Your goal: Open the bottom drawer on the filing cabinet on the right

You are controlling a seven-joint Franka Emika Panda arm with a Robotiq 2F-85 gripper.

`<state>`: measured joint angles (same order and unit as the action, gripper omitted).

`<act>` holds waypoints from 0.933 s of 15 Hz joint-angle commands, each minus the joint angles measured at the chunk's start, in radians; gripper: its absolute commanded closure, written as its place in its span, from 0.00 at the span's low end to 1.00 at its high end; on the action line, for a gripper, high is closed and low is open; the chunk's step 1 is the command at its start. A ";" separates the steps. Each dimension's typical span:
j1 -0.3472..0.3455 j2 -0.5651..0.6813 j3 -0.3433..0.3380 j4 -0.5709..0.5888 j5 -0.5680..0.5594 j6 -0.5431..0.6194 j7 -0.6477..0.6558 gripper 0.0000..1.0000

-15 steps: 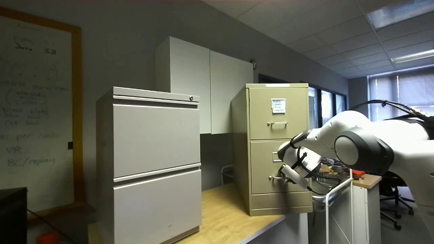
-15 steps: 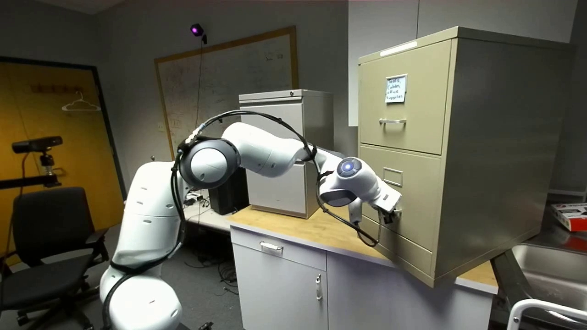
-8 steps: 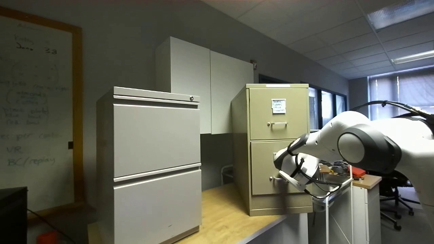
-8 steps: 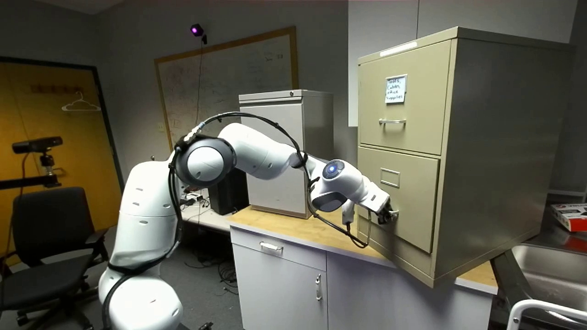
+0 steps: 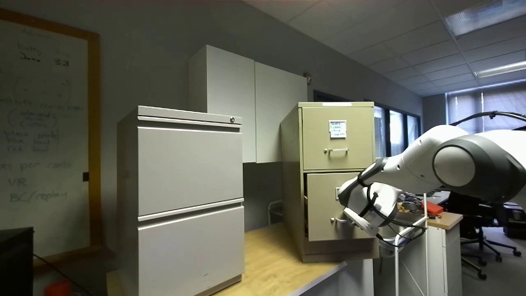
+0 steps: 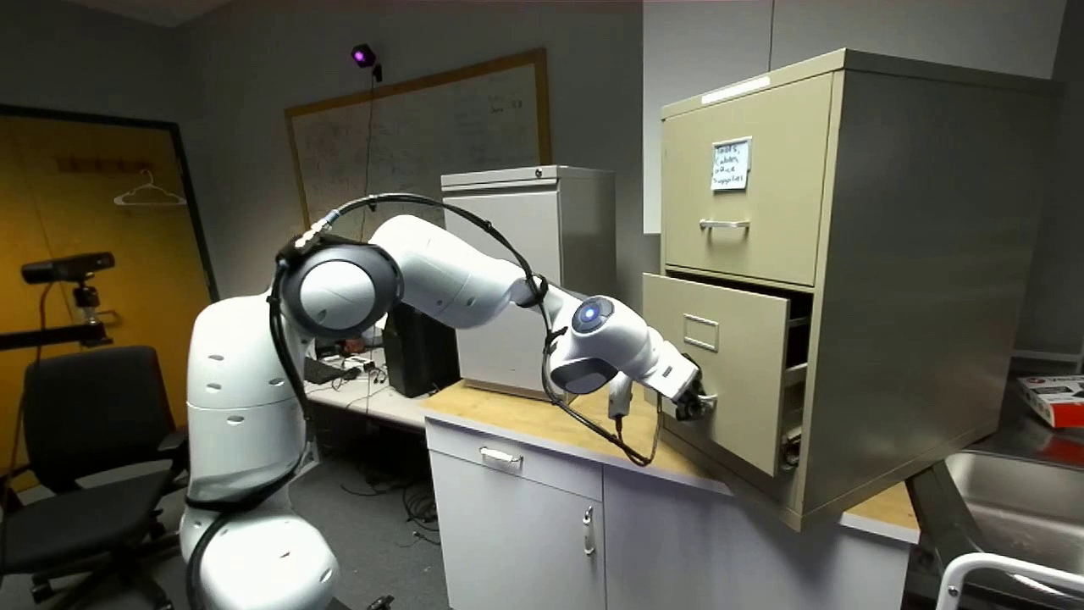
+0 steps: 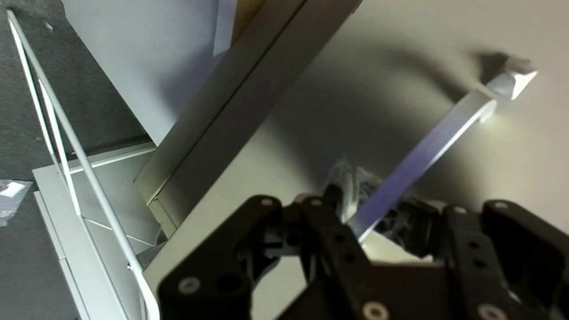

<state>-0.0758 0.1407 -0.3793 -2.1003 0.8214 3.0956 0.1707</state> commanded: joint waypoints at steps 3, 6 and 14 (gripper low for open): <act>0.036 -0.174 0.030 -0.279 0.025 -0.004 -0.004 0.97; 0.042 -0.236 0.043 -0.358 0.028 0.028 -0.003 0.97; 0.040 -0.379 0.086 -0.548 0.030 0.107 0.007 0.97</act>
<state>-0.0562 -0.1888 -0.3285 -2.4871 0.8308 3.2277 0.1726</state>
